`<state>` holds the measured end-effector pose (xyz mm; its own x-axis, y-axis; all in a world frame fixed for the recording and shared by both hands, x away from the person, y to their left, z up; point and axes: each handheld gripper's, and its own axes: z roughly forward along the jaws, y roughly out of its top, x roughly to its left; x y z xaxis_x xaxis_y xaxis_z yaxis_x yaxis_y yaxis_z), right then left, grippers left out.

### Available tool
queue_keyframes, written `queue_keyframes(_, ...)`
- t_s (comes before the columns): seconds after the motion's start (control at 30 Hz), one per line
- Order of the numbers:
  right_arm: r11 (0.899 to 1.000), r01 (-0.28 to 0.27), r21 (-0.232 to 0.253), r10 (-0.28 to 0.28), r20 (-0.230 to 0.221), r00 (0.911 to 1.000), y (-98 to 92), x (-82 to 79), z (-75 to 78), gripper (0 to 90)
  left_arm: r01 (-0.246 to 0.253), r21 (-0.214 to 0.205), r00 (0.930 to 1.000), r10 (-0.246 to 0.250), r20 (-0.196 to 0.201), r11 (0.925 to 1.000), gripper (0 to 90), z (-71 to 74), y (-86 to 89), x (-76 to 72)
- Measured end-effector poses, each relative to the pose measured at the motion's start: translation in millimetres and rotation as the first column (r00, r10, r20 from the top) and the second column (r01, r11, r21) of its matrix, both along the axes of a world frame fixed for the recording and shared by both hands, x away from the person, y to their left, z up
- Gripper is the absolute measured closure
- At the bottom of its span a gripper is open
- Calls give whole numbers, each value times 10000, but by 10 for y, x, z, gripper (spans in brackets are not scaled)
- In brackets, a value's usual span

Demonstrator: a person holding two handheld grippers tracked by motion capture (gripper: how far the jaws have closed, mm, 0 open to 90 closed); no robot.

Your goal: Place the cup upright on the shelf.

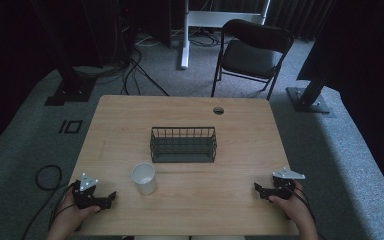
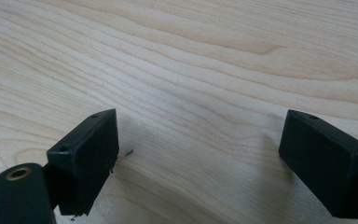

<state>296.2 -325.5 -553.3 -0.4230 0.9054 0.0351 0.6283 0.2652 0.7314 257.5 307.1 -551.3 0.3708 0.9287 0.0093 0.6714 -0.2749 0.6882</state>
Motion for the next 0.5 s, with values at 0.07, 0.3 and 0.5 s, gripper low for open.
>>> queue_keyframes(0.07,10000,-12,-13,12,-1,10000,0,1,0,116,-1,1,10000,1,0,10000,12,0,0,0)
queue_keyframes(0.3,9997,-44,-228,44,17,10000,17,4,0,117,48,-5,10000,-48,-9,10000,11,0,3,8)
queue_keyframes(0.5,9999,26,165,-26,-15,10000,-19,3,5,121,60,-2,10000,-60,-9,10000,11,0,3,11)
